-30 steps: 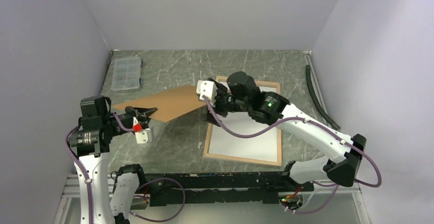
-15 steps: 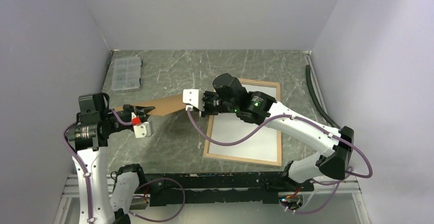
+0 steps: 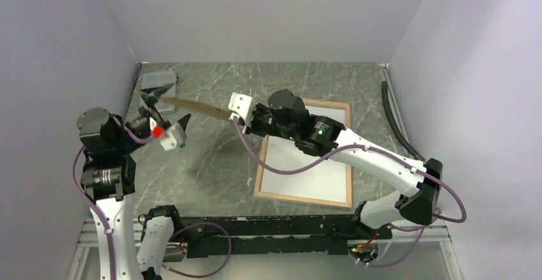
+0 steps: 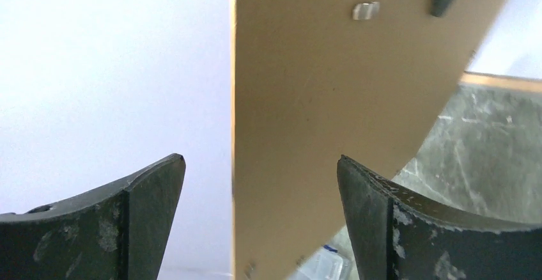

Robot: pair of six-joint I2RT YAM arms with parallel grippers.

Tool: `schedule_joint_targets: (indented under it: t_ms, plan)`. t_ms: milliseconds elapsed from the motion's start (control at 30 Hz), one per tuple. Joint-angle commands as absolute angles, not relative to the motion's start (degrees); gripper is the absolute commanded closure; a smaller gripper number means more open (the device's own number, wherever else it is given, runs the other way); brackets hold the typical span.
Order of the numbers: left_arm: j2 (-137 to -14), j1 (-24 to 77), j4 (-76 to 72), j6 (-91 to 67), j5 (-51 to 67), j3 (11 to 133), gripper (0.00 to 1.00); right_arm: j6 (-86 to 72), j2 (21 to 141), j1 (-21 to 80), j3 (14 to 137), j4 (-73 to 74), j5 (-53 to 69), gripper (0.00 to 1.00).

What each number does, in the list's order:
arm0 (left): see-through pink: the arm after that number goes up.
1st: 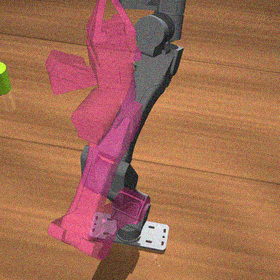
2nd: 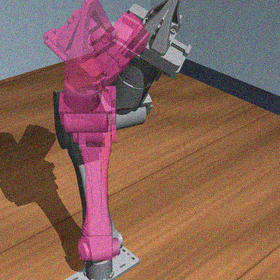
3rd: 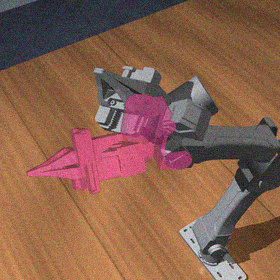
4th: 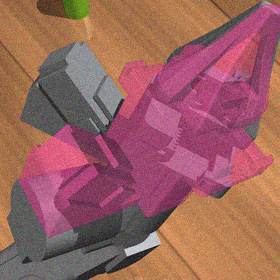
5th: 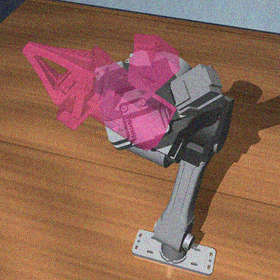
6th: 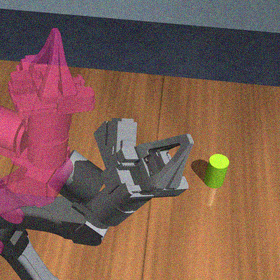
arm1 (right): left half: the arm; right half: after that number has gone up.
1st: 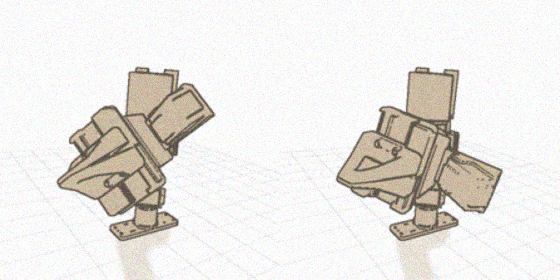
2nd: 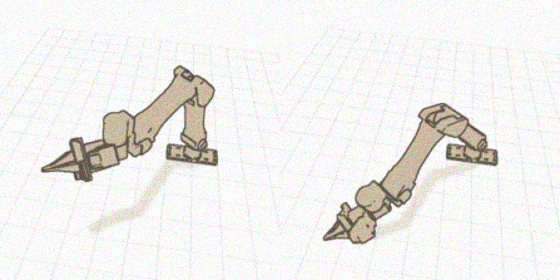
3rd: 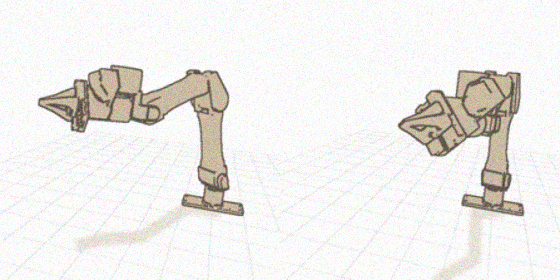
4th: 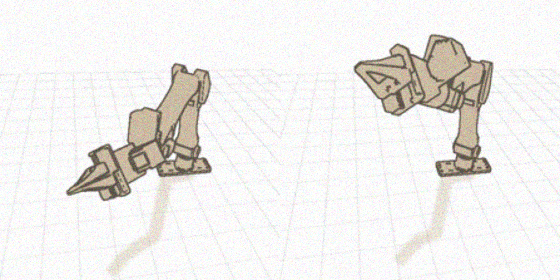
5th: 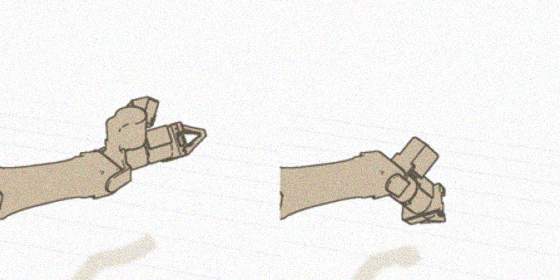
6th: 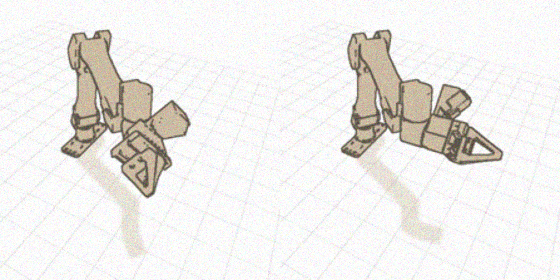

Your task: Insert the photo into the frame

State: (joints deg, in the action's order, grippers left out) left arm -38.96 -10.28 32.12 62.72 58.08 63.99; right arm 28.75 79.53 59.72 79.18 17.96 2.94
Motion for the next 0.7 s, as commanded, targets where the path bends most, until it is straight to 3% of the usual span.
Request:
schedule_joint_targets:
  t_ms: [0, 133, 300, 667]
  plan:
    - [-43.2, -10.3, 20.2, 39.6, 47.8, 68.4, 0.06, 18.9, 81.6, 57.5, 86.8, 12.9, -3.9, 1.0]
    - [-46.2, -10.3, 23.2, 30.3, 41.8, 73.3, 0.06, 10.2, 84.1, 54.5, 91.4, 15.4, -3.8, 1.0]
    - [-56.6, -10.4, 42.2, 27.9, 37.6, 85.8, 0.06, 0.3, 87.5, 49.6, 98.5, 19.7, -3.3, 1.0]
    - [-64.1, -10.3, 50.8, 21.4, 41.1, 83.0, 0.06, -18.5, 83.8, 38.1, 102.3, 21.4, -6.4, 1.0]
